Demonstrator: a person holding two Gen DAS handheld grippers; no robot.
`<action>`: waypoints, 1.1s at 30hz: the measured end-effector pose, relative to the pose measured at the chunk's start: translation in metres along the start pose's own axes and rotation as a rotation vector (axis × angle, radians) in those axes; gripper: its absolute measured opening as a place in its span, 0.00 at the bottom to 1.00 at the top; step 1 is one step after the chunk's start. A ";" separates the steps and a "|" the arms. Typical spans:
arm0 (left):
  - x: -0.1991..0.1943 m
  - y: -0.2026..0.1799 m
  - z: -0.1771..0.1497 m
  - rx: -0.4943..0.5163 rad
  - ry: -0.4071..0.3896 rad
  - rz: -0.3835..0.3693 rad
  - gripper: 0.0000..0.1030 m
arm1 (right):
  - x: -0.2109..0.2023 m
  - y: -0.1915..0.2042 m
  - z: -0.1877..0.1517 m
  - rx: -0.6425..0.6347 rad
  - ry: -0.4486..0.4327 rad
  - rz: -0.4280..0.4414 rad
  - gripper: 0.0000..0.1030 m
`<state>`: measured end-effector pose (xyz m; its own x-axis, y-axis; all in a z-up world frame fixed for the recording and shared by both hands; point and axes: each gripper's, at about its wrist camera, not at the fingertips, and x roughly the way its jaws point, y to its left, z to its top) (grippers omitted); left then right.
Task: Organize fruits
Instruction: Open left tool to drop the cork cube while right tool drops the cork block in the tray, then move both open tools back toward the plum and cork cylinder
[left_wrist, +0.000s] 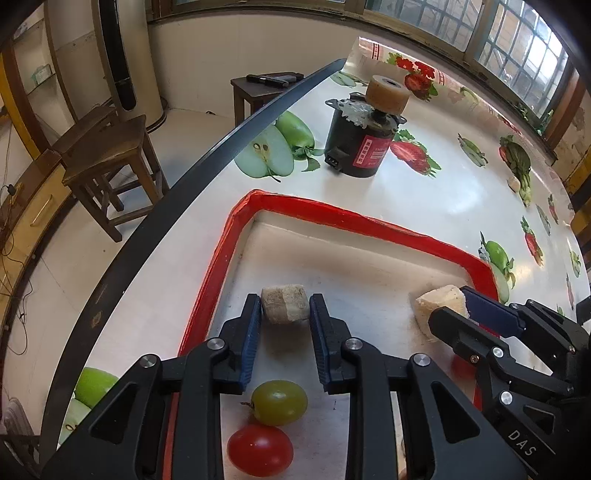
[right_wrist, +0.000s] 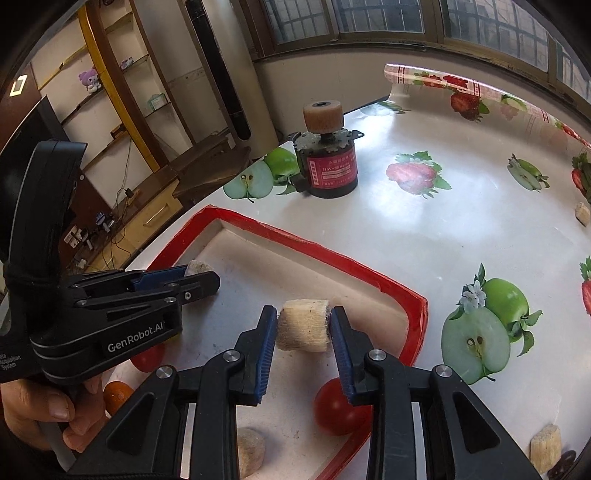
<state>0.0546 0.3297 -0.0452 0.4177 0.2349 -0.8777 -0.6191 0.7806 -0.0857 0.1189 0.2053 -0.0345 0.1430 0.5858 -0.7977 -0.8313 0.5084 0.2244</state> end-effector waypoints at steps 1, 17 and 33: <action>0.000 0.000 0.000 0.001 -0.001 0.008 0.26 | 0.000 0.001 0.001 -0.002 0.005 -0.002 0.32; -0.057 -0.002 -0.032 -0.012 -0.100 0.016 0.56 | -0.047 0.001 -0.015 0.015 -0.045 0.005 0.43; -0.095 -0.041 -0.065 0.030 -0.130 -0.055 0.56 | -0.115 -0.014 -0.054 0.052 -0.107 -0.024 0.45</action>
<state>-0.0033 0.2379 0.0107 0.5343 0.2634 -0.8032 -0.5738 0.8108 -0.1158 0.0849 0.0968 0.0242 0.2213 0.6359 -0.7393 -0.7984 0.5534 0.2370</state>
